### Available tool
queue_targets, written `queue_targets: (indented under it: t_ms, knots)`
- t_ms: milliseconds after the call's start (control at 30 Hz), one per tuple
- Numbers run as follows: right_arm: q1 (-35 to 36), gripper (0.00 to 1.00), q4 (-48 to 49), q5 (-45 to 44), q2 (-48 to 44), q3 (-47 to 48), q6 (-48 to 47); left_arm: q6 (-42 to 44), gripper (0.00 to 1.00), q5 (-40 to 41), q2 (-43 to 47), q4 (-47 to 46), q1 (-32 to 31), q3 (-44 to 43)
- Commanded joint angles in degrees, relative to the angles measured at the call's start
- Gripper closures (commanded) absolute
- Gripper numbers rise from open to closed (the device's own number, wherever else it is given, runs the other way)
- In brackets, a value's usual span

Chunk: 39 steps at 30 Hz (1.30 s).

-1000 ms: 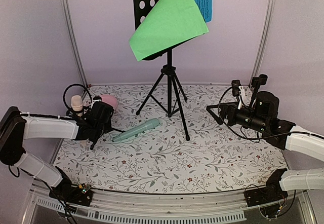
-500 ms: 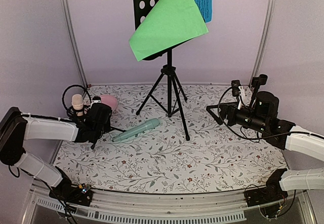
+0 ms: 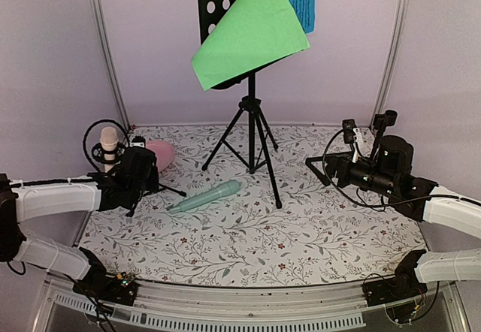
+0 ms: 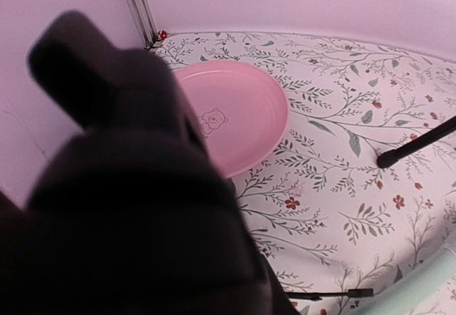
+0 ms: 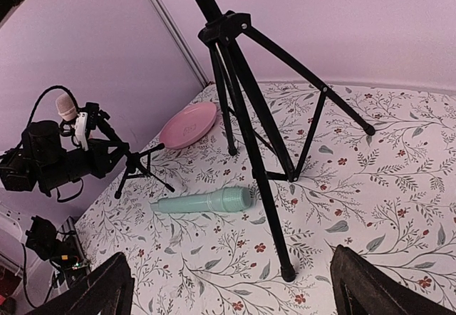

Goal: Pack up the instrument practice props

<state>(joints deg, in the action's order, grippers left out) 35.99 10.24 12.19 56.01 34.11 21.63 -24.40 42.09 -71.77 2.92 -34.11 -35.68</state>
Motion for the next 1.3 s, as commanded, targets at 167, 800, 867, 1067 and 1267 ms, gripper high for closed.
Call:
queue_targets:
  t_ms: [167, 800, 867, 1067, 1267]
  knots:
    - [0.31, 0.02, -0.19, 2.97, -0.84, 1.16, 0.46, 2.03, 0.82, 1.1, 5.78, 7.26, -3.63, -9.1]
    - [0.37, 0.02, 0.11, 3.02, 1.8, 1.44, 0.67, 4.39, 0.83, -8.8, -0.2, 7.75, -25.41, -21.52]
    - [0.4, 0.02, -0.11, 2.62, 1.38, 1.43, 0.48, 4.26, 0.83, -9.22, -1.93, 5.4, -27.44, -21.99]
    - [0.4, 0.02, -0.2, 2.19, 0.16, 1.18, 0.43, 3.91, 0.83, -8.01, -10.05, 0.93, -33.69, -23.83]
    - [0.4, 0.02, -0.58, -0.09, -2.85, 0.5, 0.1, 3.98, 0.83, -6.36, -18.49, -1.54, -38.04, -26.36]
